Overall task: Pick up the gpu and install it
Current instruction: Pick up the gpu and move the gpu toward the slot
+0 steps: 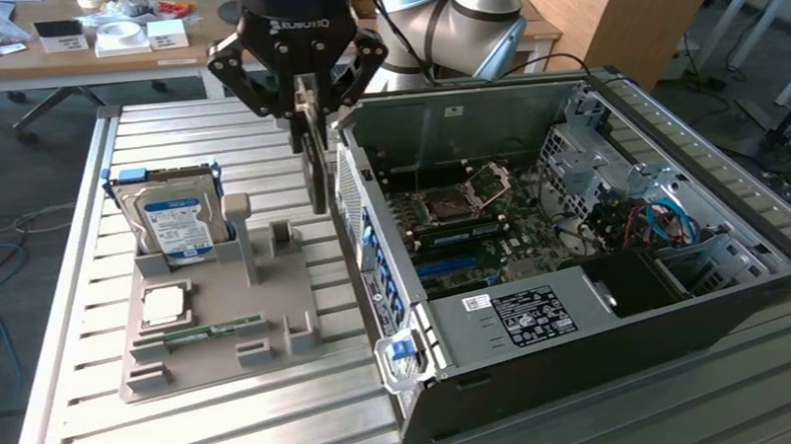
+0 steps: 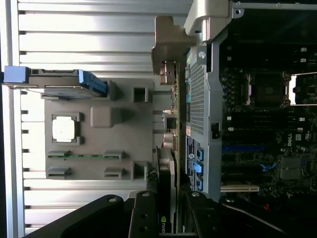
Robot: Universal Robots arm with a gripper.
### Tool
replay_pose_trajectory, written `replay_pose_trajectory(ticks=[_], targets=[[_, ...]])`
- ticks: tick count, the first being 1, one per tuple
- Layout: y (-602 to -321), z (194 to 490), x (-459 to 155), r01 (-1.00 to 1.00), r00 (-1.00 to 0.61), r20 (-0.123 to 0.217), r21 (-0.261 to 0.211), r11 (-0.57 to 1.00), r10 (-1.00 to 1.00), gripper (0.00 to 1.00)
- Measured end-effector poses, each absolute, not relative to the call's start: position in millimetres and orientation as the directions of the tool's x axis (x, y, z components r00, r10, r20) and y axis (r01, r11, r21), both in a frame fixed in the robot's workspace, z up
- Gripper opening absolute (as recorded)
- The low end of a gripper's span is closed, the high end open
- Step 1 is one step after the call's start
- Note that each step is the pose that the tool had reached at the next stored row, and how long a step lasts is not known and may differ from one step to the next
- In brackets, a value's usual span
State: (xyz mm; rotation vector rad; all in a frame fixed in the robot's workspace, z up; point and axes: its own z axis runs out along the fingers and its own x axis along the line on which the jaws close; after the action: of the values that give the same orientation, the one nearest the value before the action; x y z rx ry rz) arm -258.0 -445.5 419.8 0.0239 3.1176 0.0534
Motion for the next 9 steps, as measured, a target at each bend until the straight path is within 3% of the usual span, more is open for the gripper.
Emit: replay_pose_trajectory(ticks=[9], targets=[[-446, 420, -228, 0.015, -1.000, -0.023, 0.035, 0.999, 0.016, 0.27]])
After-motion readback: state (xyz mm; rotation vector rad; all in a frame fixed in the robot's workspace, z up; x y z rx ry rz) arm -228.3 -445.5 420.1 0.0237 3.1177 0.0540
